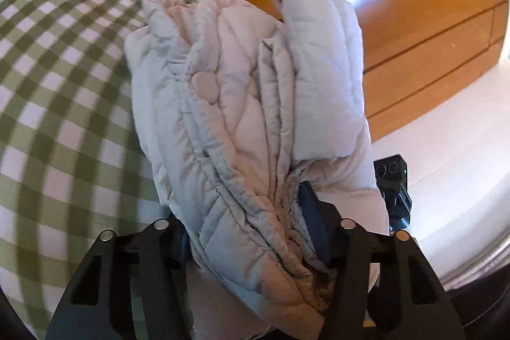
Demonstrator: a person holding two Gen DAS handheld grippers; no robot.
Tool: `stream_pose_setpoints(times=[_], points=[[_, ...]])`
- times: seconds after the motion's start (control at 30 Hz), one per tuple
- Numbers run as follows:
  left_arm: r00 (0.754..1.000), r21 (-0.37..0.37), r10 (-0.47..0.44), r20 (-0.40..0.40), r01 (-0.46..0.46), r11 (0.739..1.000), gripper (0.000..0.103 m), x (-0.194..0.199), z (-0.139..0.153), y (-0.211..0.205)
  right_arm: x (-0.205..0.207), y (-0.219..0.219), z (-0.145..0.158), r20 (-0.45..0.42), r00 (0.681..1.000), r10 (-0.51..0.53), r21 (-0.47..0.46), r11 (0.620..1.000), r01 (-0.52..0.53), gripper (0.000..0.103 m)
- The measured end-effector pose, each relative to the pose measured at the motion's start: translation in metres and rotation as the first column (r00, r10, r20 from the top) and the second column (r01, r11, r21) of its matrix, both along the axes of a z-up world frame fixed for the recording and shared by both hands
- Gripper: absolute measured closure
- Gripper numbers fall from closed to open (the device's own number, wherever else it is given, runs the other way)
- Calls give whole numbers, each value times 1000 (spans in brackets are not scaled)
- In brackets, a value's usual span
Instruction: Fold small clothes
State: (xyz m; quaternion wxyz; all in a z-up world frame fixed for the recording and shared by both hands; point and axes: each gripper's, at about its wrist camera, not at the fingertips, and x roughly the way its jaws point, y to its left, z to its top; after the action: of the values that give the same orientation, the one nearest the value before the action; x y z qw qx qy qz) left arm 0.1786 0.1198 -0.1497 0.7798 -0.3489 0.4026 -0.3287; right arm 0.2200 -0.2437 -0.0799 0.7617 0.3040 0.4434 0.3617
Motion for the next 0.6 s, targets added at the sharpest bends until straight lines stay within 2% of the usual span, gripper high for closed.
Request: stream_pose_setpoints(times=[0.2,0.33,0.4,0.5,0.6], points=[[995,18,-98,18,97,995,49,20,10,-58,-12,-45,25,48,994,-95,-53,994,97,46],[977,68,-210,42,207,976,49,54,27,-137,-23,-103,41,89,976,-201,-95,973,209,46],[965,94,-258,50,253,963,50,67,35,-174,-28,-141,49,107,955,-276,-112,951,287,46],[932,144,-357,66,345,928,51,94,50,-248,-35,-186,58,131,920,-370,-128,913,386,46],[883,188,-463,77,443,877,51,111,65,-325,-55,-234,62,148,868,-473,-136,860,492,46]])
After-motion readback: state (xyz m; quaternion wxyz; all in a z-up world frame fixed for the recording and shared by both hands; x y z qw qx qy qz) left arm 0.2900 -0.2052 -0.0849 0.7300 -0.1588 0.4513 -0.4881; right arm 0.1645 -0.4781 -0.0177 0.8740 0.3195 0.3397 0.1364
